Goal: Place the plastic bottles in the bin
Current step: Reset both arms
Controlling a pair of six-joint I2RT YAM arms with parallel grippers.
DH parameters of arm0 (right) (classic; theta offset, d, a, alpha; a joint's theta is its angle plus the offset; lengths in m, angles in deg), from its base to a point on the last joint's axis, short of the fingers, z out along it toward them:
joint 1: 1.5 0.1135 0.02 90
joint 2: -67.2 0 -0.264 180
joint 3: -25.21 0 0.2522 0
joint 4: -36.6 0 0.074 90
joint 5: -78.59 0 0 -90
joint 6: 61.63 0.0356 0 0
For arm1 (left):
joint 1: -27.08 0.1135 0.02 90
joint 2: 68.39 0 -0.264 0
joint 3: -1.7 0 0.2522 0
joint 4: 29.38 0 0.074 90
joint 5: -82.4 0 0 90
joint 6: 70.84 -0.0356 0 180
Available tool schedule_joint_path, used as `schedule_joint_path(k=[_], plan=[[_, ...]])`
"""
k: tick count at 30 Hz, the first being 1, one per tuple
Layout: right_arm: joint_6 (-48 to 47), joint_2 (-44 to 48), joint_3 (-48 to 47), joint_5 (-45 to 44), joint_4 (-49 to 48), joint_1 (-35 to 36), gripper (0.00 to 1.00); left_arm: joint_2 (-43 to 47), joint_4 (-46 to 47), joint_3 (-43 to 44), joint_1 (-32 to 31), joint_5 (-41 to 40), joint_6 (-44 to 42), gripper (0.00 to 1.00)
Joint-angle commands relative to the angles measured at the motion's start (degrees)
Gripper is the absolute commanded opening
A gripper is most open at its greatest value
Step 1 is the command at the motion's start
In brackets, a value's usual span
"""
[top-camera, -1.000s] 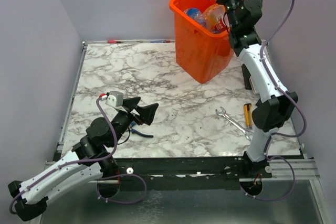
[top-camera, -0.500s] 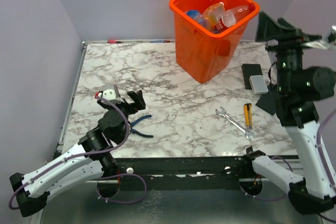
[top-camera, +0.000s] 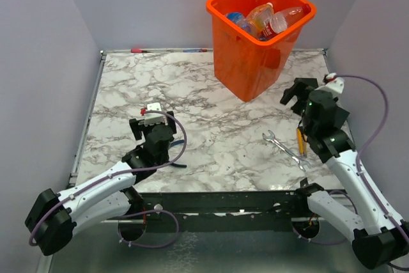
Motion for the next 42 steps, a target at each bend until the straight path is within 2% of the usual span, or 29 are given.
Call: schedule_joint_path(k=[1, 4, 7, 11, 13, 18, 20, 22, 25, 29, 31, 35, 38, 40, 41, 42], plan=[[0.0, 2.1, 8.9, -5.7, 2.6, 0.2, 1.0, -3.8, 6.7, -1.7, 9.3, 7.7, -0.2, 0.99], [6.7, 3.6, 15.4, -15.3, -1.3, 0.2, 1.0, -5.1, 14.8, -4.9, 16.3, 12.0, -2.8, 0.99], [-1.2, 4.0, 22.6, -18.4, -14.5, 0.1, 1.0, -8.9, 22.3, -6.8, 20.7, 13.4, -5.9, 0.99], [-14.7, 0.1, 29.2, -16.0, -28.3, -0.1, 1.0, -16.0, 29.6, -8.1, 26.1, 17.1, -7.1, 0.99], [-18.8, -2.5, 34.1, -15.8, -38.5, -0.2, 1.0, -19.3, 33.5, -8.8, 27.9, 19.8, -8.1, 0.99], [-24.0, -12.1, 40.1, -9.8, -60.7, -2.6, 1.0, -26.6, 47.1, -11.4, 31.4, 27.6, -10.3, 0.99], [-25.1, -16.9, 41.2, -4.9, -66.2, -5.1, 1.0, -30.4, 52.1, -11.8, 32.9, 33.0, -14.3, 0.99], [-23.1, -21.1, 42.2, -4.8, -71.7, -7.3, 1.0, -34.4, 56.5, -11.8, 33.9, 36.2, -17.4, 0.99], [-21.2, -23.9, 41.7, -3.9, -75.1, -9.1, 1.0, -37.5, 60.5, -11.2, 34.3, 38.2, -20.3, 0.99], [-22.4, -28.7, 39.2, -3.1, -77.9, -10.8, 1.0, -42.5, 67.1, -12.3, 37.7, 39.2, -17.2, 0.99], [-24.3, -30.7, 39.6, 2.4, -81.4, -12.1, 1.0, -45.9, 71.7, -12.6, 38.9, 40.7, -16.9, 0.99], [-25.9, -36.3, 39.3, 3.9, -87.2, -12.6, 1.0, -45.8, 69.5, -11.9, 40.0, 42.9, -16.3, 0.99], [-26.4, -37.4, 38.4, 5.8, -86.7, -12.7, 1.0, -45.8, 68.3, -11.3, 40.7, 37.8, -13.0, 0.99], [-25.8, -37.5, 39.4, 9.8, -87.1, -14.1, 1.0, -45.8, 68.3, -11.2, 40.8, 37.8, -12.7, 0.99], [-25.8, -40.9, 41.1, 12.0, -91.8, -15.3, 1.0, -45.8, 68.3, -11.2, 40.8, 37.8, -12.7, 0.99], [-27.0, -43.0, 43.0, 11.3, -101.1, -15.5, 1.0, -45.8, 68.3, -11.2, 40.8, 37.8, -12.7, 0.99]])
